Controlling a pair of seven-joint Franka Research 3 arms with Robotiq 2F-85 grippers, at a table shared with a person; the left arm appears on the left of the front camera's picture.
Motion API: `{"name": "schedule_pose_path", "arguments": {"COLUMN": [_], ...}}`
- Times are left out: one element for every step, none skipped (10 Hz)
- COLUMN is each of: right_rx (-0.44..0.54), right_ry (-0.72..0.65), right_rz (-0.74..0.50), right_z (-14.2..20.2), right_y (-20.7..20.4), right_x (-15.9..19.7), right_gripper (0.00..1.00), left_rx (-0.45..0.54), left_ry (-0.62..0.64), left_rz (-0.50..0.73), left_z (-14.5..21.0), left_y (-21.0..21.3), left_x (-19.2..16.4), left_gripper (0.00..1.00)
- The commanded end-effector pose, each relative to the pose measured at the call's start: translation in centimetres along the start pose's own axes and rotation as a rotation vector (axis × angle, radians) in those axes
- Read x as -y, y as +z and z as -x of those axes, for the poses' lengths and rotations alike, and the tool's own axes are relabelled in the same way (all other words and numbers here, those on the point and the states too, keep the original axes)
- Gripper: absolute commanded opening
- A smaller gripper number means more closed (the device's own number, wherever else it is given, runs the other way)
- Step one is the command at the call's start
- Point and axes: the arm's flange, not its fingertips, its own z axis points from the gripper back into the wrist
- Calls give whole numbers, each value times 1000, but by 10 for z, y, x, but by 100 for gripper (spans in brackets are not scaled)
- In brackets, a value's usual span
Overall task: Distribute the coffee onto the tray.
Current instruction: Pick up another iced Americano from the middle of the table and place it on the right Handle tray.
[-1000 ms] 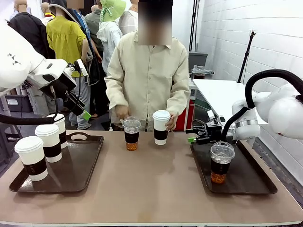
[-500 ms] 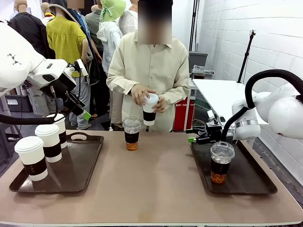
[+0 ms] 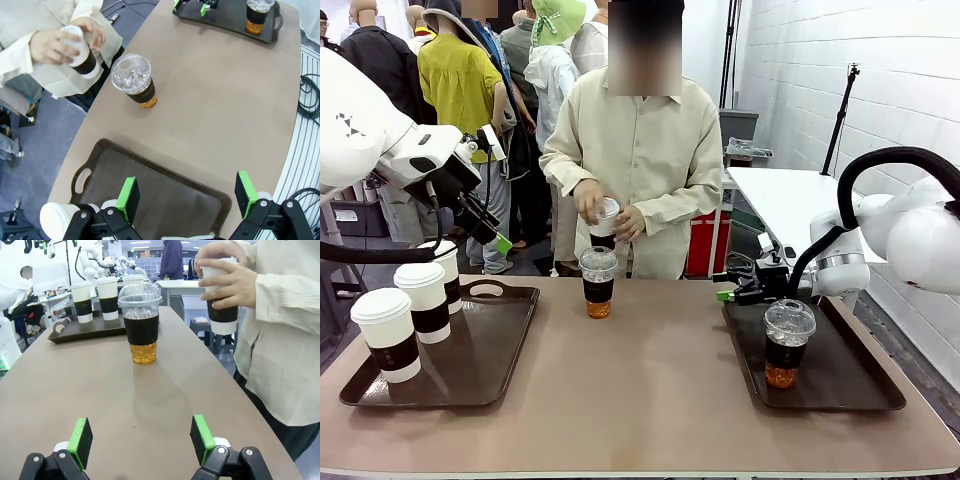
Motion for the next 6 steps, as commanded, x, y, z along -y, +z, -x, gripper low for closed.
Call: {"name": "schedule_pose_path", "arguments": {"right_rx": [-5,-12,-27,-38,-47,-51], "right_ry": [2,0,-1,3,9,8], "right_rz": [5,1,-3,-11,-19,-23], "right_z": [-9,-13,-20,-27,-35,-40], "right_y": [-8,-16,-21,-27,-39,-50], "right_x": [2,5,8,12,15,16], "right_gripper": [100,100,100,100,100,100], "left_rx": [8,8,8,8,8,8], "left_ry": [2,2,2,2,2,2], "left_rz": [9,9,9,9,9,9], "left_z": [1,1,1,1,1,1], "left_y": [0,0,0,0,0,0], "left_x": [-1,-1,-1,-1,-1,-1], "left_gripper": [100,100,100,100,100,100]}}
